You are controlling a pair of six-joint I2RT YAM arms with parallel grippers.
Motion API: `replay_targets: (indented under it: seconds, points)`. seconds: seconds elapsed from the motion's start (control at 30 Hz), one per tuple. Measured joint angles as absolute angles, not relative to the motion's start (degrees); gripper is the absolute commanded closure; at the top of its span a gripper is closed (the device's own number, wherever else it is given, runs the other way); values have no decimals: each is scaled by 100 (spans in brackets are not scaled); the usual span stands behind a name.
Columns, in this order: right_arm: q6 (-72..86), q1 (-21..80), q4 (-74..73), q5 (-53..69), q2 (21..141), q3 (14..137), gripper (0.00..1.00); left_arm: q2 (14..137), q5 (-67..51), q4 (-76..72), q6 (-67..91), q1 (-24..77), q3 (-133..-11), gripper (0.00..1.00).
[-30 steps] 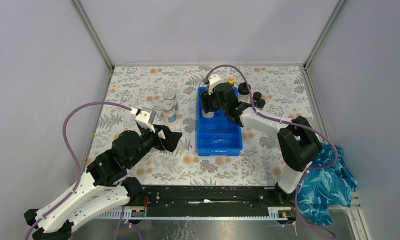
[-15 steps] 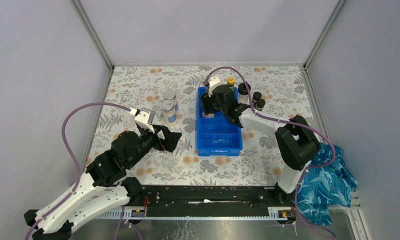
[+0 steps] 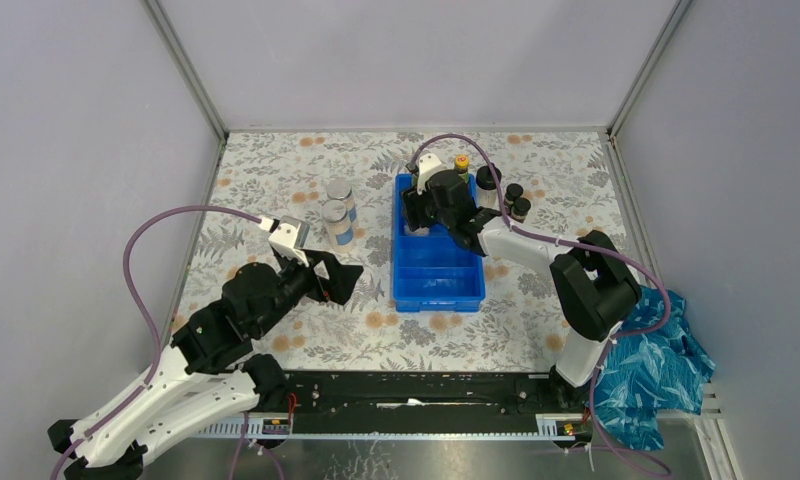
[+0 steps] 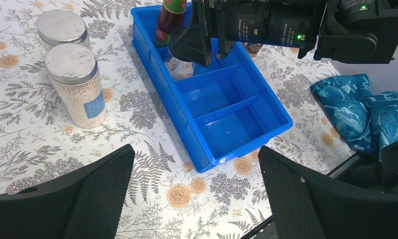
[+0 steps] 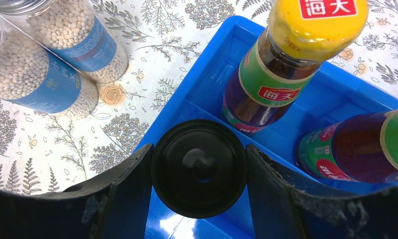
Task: Organize the condiment bottles
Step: Place the bottle in the storage box.
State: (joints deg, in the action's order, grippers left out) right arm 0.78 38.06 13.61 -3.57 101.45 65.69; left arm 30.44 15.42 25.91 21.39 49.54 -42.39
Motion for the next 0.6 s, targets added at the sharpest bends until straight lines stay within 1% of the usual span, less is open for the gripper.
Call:
replay_targets:
  seconds: [0.6]
  points:
    - [78,3806,1363,-403,10228,6558,100,3020,1542,2593,2134,4954,-4237,1]
